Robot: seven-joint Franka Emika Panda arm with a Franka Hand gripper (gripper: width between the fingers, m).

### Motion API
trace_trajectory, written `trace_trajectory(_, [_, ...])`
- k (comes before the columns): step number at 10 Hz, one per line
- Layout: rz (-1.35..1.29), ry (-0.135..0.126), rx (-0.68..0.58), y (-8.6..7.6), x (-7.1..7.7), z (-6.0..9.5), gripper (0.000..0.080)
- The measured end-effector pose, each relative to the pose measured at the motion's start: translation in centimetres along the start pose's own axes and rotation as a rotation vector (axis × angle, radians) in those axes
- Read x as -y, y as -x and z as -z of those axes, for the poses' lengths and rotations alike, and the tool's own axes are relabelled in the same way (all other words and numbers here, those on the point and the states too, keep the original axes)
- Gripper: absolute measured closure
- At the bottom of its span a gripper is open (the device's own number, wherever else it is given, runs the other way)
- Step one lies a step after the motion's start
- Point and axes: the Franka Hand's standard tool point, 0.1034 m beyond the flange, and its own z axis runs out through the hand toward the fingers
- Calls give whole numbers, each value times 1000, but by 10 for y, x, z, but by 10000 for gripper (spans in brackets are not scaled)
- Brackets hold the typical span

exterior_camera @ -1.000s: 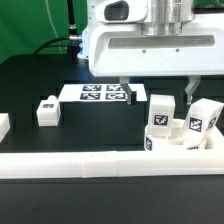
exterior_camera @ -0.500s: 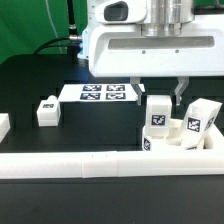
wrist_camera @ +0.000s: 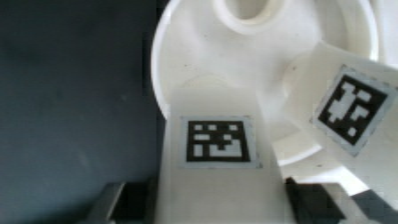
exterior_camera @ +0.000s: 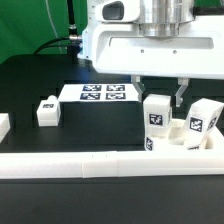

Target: Assemble stool

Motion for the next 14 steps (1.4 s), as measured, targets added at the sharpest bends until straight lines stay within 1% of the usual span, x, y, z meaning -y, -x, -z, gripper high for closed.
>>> trace_trajectory(2, [-226, -7, -15, 4, 2, 0, 462])
trace_trajectory(3, [-310, -10, -13, 8, 5, 0, 462])
trace_trajectory(5, [-553, -28, 4, 14, 12, -2, 462])
trace_trajectory(6, [-641, -44, 6, 15, 14, -1, 462])
trace_trajectory(7, [-689, -48, 11, 15, 15, -1, 462])
trace_trajectory(8, [-792, -55, 22, 16, 16, -2, 462])
trace_trajectory(10, [-870, -55, 25, 17, 17, -2, 462])
trace_trajectory(11, [-958, -60, 34, 17, 18, -2, 462])
trace_trajectory(12, [-1053, -64, 45, 18, 19, -2, 462])
trace_trajectory(13, [-1220, -68, 68, 21, 21, -2, 462])
trace_trajectory(14, [-1347, -83, 82, 22, 22, -3, 462])
